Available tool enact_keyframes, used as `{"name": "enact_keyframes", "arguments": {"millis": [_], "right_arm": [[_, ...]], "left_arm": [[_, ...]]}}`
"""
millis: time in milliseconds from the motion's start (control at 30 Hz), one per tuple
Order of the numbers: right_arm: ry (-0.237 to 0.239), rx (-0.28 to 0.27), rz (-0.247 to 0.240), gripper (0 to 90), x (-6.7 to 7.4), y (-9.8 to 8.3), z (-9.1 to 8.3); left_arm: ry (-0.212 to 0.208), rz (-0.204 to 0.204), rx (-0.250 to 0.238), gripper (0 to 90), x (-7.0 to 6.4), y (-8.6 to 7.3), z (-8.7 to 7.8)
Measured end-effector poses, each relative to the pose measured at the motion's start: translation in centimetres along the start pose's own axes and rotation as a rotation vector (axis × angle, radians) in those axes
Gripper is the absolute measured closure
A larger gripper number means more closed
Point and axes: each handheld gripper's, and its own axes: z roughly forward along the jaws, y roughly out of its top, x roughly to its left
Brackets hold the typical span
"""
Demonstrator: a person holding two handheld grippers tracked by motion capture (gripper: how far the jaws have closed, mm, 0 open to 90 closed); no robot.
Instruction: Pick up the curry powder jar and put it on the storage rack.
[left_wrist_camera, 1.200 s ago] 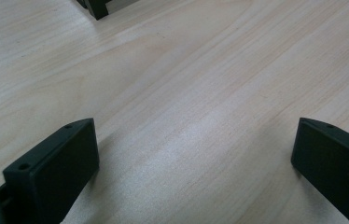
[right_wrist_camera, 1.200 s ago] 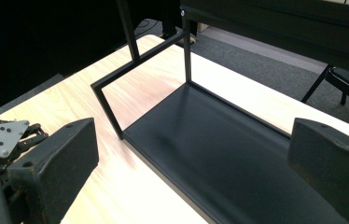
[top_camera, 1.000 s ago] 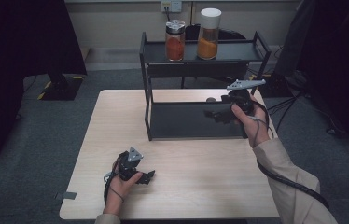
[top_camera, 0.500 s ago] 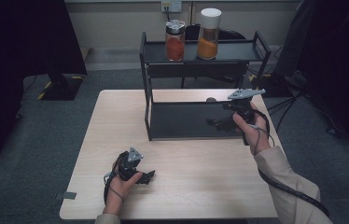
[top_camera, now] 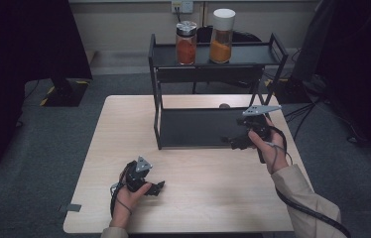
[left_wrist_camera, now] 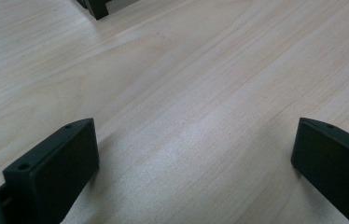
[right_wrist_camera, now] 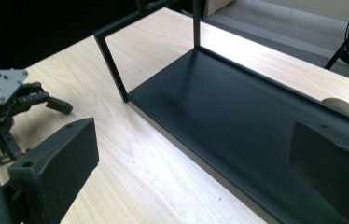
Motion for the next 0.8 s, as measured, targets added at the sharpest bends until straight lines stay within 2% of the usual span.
{"name": "enact_keyframes", "arguments": {"millis": [800], "right_arm": [[0.020, 0.022, 0.011, 0.9, -0.2, -3.2, -0.2]], "left_arm": [[0.000, -0.001, 0.000, 0.0, 0.0, 0.0, 0.0]]}}
